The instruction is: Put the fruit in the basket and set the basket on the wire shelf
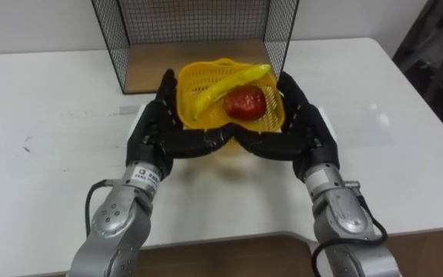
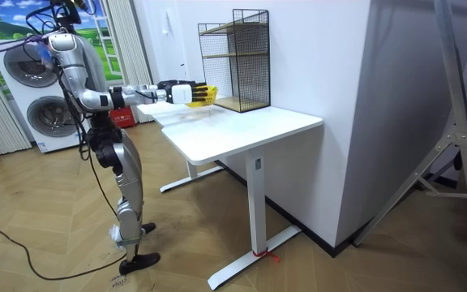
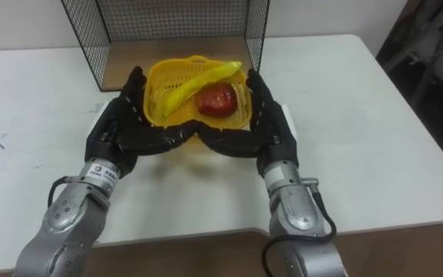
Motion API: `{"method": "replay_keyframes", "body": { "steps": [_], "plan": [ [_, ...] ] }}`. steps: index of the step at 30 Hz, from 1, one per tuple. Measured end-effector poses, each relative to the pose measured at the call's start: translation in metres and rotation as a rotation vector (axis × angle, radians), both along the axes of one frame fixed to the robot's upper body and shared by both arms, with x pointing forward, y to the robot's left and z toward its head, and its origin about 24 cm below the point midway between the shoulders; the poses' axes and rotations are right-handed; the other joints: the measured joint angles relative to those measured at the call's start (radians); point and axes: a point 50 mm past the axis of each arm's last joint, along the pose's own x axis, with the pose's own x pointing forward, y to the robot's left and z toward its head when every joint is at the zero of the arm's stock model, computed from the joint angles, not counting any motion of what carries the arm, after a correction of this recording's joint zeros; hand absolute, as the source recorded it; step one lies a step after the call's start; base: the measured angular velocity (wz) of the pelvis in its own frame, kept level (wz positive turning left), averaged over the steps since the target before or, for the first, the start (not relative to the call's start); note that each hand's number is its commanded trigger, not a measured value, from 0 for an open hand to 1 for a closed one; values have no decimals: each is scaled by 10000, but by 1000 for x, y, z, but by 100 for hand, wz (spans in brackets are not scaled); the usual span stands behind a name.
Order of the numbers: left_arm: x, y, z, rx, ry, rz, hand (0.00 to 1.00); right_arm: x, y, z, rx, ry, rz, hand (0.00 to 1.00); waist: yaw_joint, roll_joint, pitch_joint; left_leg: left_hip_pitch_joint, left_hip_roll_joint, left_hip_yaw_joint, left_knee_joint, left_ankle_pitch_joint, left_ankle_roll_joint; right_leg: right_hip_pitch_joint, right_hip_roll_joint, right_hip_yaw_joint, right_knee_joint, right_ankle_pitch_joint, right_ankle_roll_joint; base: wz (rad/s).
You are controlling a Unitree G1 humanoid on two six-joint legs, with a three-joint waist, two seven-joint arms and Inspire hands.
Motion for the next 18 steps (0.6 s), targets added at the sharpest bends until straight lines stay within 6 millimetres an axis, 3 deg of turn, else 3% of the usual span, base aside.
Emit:
{"method": "replay_keyframes", "body": {
  "steps": [4, 6, 7, 9, 10, 11, 12, 13, 14, 15, 16, 17, 18],
  "plan": [
    [0, 3, -1, -5, -79, 170, 0, 1, 0, 0, -128, -73, 173, 0, 188, 25, 18, -633, 402, 133, 2000, -579, -128, -173, 216, -16, 911, -510, -232, -9],
    [1, 6, -5, 60, 37, 269, 0, 0, 1, -2, -16, 51, 359, 0, 279, -96, 55, -906, 523, 119, 3084, -621, -162, -283, 249, 9, 1488, -934, -365, -5],
    [1, 7, -4, 42, 15, 291, 0, 1, 0, -2, 25, 49, 411, 0, 305, -54, 83, -1234, 694, 88, 3895, -615, -164, -344, 359, 88, 1773, -1197, -512, -4],
    [1, 6, -4, -192, 25, 313, 0, 0, 2, -2, -12, 34, 521, 0, 326, 125, 75, -1755, 952, -56, 4890, -501, -144, -400, 558, 242, 2041, -1292, -645, -6],
    [1, 11, -5, -76, 20, 422, 0, 0, 4, -3, 53, 61, 573, 0, 357, 100, 107, -2128, 861, -257, 5276, -301, -158, -340, 531, 344, 2139, -1318, -785, 11],
    [1, 9, -8, -99, 122, 384, 0, 1, 2, -2, 33, 61, 559, 0, 281, -41, 120, -2398, 472, -311, 4513, -412, -106, -356, 370, 350, 2151, -1344, -785, 15],
    [1, 7, -8, -118, 139, 330, 0, 2, 1, -2, 7, 37, 517, 0, 301, -35, 116, -2554, 252, -308, 3918, -401, -89, -401, 272, 355, 2173, -1367, -761, 4],
    [1, 5, -8, -186, 104, 249, 0, 4, -2, 1, -44, -49, 457, 0, 338, -8, 85, -2873, -78, -315, 2499, -126, -130, -542, 178, 454, 2284, -1425, -700, -28],
    [1, 5, -8, -189, 99, 249, 0, 5, -1, 1, -63, -14, 477, 0, 502, 45, 24, -3056, -283, -310, 1014, 650, -27, -639, 169, 619, 2360, -1509, -657, -48],
    [2, 6, -7, -165, 89, 284, 0, 5, -2, 1, -80, 62, 453, 0, 594, 34, 10, -3043, -328, -362, 618, 1077, 17, -675, 149, 688, 2429, -1576, -650, -55],
    [2, 6, -7, -137, 69, 309, 0, 5, -2, -1, -166, 214, 532, 0, 654, 90, -146, -2942, -380, -500, 499, 1618, 109, -646, 172, 718, 2461, -1720, -497, -31],
    [3, 9, -6, -43, 21, 313, 0, 4, 1, -2, -126, 267, 620, 0, 566, -132, -215, -2887, -508, -504, 497, 1673, 146, -572, 96, 716, 2431, -1794, -373, -10],
    [3, 10, -6, 17, 11, 300, 0, 4, 1, -2, -144, 268, 666, 0, 553, -295, -191, -2797, -652, -526, 534, 1767, 283, -412, 10, 700, 2350, -1812, -350, 7]
  ]
}}
